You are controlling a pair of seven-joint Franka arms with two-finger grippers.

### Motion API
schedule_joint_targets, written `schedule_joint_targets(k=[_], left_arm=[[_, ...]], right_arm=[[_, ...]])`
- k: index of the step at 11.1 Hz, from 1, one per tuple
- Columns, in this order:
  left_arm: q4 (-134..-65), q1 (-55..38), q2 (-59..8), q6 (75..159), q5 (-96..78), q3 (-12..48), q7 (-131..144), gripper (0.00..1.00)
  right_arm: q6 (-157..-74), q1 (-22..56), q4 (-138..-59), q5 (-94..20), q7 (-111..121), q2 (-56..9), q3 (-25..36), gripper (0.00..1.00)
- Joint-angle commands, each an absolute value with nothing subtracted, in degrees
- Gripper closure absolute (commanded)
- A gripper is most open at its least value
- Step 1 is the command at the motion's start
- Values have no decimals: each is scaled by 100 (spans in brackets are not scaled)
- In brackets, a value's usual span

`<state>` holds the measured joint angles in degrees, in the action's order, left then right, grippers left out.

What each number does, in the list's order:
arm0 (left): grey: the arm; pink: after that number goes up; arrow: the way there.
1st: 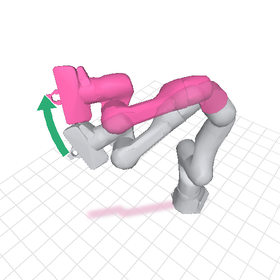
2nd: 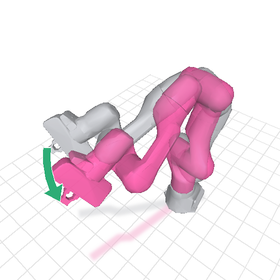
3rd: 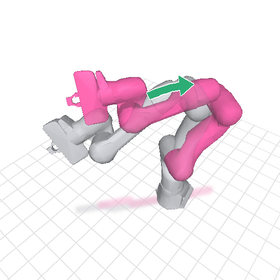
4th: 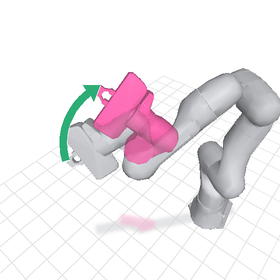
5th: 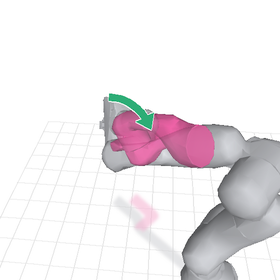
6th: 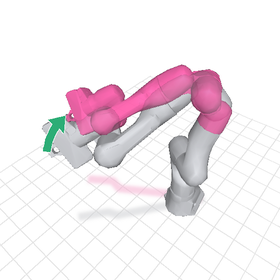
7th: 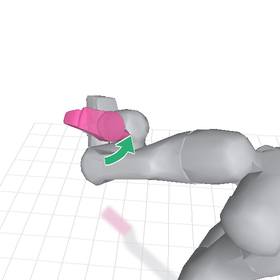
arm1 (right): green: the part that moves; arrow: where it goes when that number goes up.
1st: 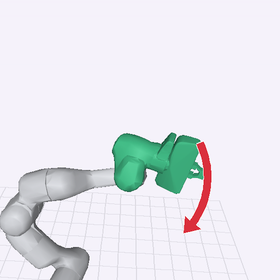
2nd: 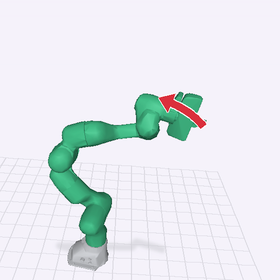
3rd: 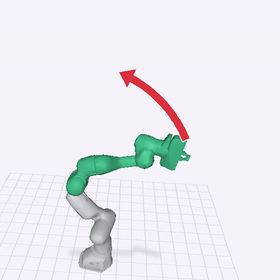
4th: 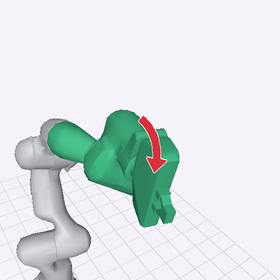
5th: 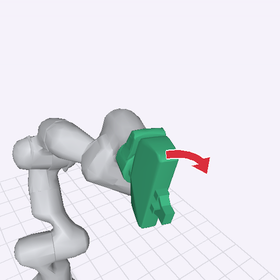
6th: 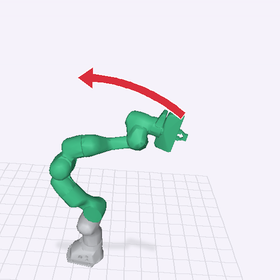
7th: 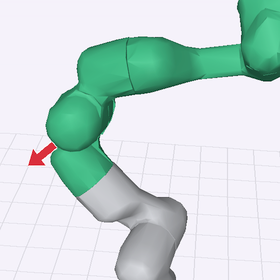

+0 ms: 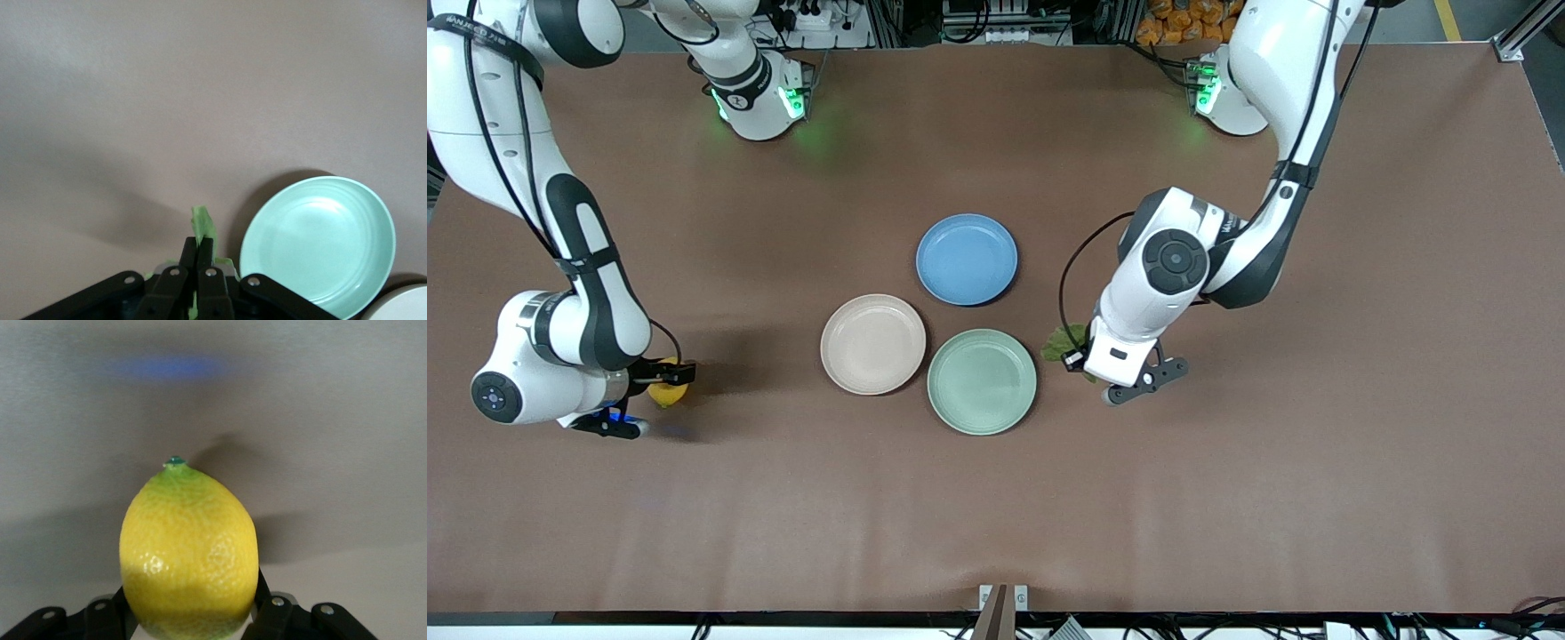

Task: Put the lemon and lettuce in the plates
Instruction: 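Carry the lettuce and lemon toward the green and cream plates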

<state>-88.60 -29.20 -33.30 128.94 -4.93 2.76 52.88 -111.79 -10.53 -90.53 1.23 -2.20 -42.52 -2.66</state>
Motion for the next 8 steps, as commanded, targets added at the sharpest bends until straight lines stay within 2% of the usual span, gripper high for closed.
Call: schedule_joint_targets(k=[1, 4, 8], left_arm=[[-8272, -2979, -3770, 12849, -870, 351, 5791, 100], [-8192, -3040, -4051, 13296, -1081, 439, 5932, 100], [-8174, -3085, -4324, 14131, -1081, 632, 6353, 100]], right_arm=[[-10742, -836, -8877, 114, -832, -4254, -342, 100], [-10373, -844, -8851, -226, -1719, -4175, -676, 100], [-9791, -502, -8464, -834, -2556, -4148, -694, 100]])
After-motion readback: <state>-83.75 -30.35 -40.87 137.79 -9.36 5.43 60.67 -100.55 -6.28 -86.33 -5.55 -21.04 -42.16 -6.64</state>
